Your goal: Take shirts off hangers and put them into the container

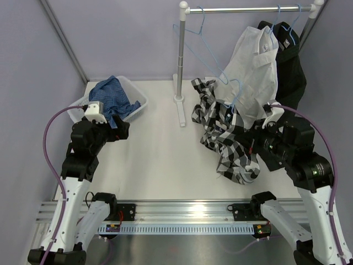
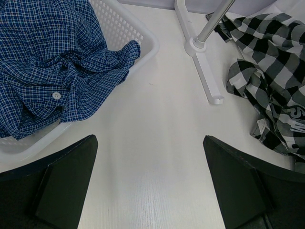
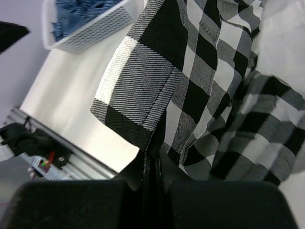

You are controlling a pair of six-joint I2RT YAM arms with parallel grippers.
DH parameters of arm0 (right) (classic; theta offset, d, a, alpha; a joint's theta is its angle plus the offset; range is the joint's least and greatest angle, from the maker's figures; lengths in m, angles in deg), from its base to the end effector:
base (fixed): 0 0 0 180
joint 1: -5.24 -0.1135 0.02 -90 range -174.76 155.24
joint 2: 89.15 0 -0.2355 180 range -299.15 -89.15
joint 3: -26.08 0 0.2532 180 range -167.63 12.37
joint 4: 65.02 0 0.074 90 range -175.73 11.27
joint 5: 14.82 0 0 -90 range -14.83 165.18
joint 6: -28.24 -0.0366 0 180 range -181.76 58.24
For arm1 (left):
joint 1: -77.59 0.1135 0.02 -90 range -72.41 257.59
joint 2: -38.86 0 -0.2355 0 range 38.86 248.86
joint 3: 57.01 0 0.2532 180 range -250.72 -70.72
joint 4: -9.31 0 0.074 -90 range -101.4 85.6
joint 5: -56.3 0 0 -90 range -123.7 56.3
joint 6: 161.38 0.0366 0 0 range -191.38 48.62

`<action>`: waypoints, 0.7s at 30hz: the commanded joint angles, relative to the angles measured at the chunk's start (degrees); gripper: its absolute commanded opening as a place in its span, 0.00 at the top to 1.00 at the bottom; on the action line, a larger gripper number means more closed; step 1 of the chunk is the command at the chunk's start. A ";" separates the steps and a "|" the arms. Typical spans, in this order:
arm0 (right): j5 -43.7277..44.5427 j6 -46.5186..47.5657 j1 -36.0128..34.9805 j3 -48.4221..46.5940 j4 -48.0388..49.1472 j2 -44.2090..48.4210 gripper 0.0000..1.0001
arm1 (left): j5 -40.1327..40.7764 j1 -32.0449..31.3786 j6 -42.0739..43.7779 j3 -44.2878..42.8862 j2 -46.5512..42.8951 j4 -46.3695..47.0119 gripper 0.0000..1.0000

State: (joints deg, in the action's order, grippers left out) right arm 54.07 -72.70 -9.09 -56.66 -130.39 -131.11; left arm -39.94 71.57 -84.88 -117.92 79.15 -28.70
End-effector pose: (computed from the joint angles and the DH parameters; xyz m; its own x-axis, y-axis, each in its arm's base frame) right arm 0.1275 0.0462 0.3913 -0.4999 0.0550 -0.8643 -0.4617 0.8274 0.3197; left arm 0.1813 -0.0231 0.3220 -0.3374 -0.1978 -0.9203 0.1323 0.9580 -0.2544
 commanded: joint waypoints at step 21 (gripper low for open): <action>-27.15 -0.66 -1.05 -43.74 7.70 -25.98 1.00 | 0.18 -0.22 0.58 -0.09 -0.83 2.67 0.01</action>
State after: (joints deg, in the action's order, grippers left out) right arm 35.45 -75.28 -9.28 -99.48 -126.87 -155.96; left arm -39.91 71.57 -84.88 -117.92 79.06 -28.70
